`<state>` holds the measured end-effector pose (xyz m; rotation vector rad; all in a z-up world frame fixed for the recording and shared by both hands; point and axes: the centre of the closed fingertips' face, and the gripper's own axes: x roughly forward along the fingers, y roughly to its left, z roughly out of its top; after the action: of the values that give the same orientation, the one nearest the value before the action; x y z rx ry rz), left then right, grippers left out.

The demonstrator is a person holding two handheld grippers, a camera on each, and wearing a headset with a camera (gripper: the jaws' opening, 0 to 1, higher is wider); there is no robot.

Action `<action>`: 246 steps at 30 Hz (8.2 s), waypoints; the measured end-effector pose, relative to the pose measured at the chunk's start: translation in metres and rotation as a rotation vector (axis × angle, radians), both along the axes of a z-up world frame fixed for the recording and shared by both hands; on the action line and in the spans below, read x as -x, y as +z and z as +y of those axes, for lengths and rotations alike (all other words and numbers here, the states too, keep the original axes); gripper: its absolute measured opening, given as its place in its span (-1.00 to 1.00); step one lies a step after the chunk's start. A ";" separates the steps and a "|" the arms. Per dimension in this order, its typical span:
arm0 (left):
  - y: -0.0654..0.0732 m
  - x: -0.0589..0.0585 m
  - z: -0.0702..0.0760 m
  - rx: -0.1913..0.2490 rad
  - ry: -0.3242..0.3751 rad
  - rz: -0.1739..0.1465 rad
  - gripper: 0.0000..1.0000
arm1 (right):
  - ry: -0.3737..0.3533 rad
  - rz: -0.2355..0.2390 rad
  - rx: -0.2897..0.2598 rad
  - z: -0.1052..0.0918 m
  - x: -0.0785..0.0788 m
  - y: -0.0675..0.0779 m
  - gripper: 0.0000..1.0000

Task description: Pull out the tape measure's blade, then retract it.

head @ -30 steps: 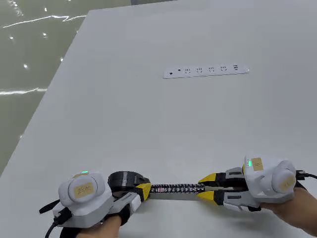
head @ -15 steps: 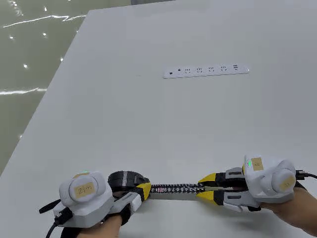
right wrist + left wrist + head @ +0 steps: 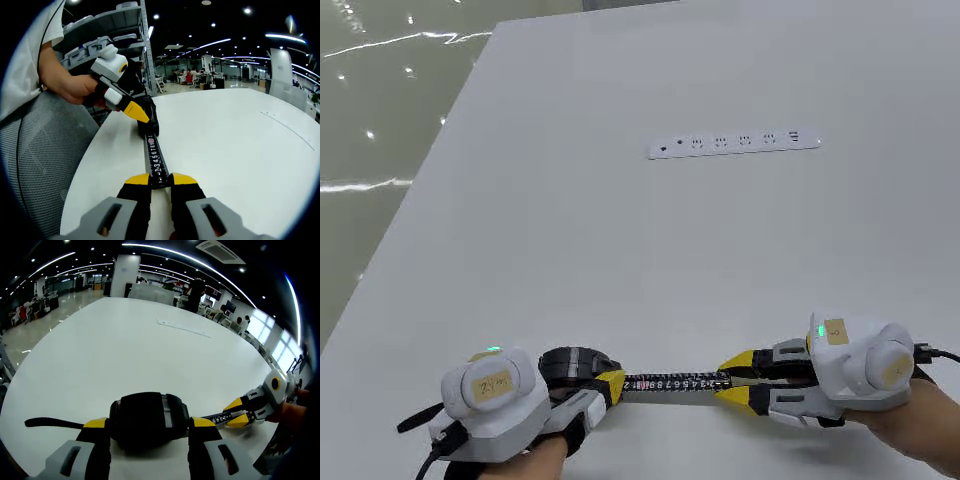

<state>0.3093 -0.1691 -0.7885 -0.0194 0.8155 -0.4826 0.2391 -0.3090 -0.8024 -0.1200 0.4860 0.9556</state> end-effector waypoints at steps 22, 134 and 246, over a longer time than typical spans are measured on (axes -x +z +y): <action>-0.001 0.000 0.001 0.013 -0.011 0.021 0.15 | 0.020 -0.011 -0.043 0.035 -0.012 0.002 -0.75; 0.016 0.003 0.005 0.079 -0.177 -0.003 0.26 | -0.056 0.121 0.003 0.074 -0.022 0.009 -0.10; 0.060 0.032 0.103 0.078 -0.619 -0.066 0.79 | -0.461 0.164 0.074 -0.073 0.099 0.056 0.86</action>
<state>0.2769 -0.0663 -0.7282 0.1807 0.7289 -1.0929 0.1404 -0.3818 -0.7461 0.0061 0.6666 0.4969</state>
